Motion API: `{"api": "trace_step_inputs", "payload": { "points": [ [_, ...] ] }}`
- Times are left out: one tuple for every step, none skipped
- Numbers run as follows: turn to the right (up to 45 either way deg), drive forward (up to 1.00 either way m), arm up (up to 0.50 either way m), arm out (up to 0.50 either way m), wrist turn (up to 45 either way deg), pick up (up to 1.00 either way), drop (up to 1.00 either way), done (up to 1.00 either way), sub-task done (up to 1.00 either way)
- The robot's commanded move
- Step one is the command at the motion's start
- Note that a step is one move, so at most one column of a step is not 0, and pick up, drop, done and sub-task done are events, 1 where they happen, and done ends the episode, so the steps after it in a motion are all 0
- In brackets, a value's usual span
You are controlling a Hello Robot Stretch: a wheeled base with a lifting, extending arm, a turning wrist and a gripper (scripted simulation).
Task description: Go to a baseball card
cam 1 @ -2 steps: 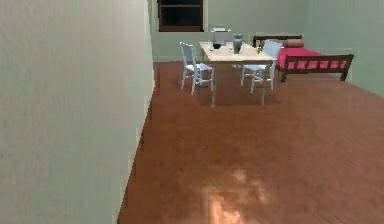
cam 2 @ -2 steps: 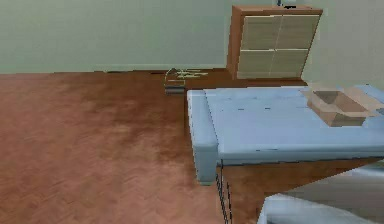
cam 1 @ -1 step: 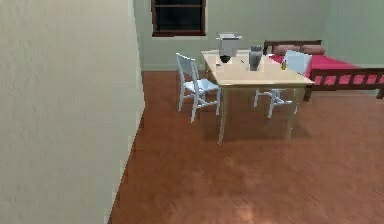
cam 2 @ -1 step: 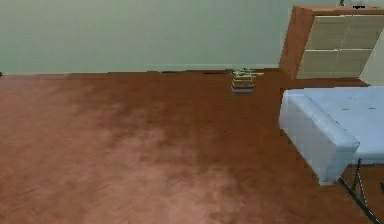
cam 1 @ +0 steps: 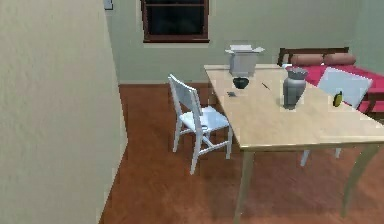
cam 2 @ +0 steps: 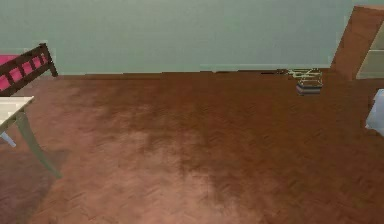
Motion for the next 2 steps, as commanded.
{"api": "trace_step_inputs", "payload": {
  "points": [
    [-6.0, 0.00, 0.00, 0.00, 0.0, 0.00, 0.00, 0.00, 0.00],
    [0.0, 0.50, 0.00, 0.00, 0.0, 0.00, 0.00, 0.00, 0.00]
  ]
}}
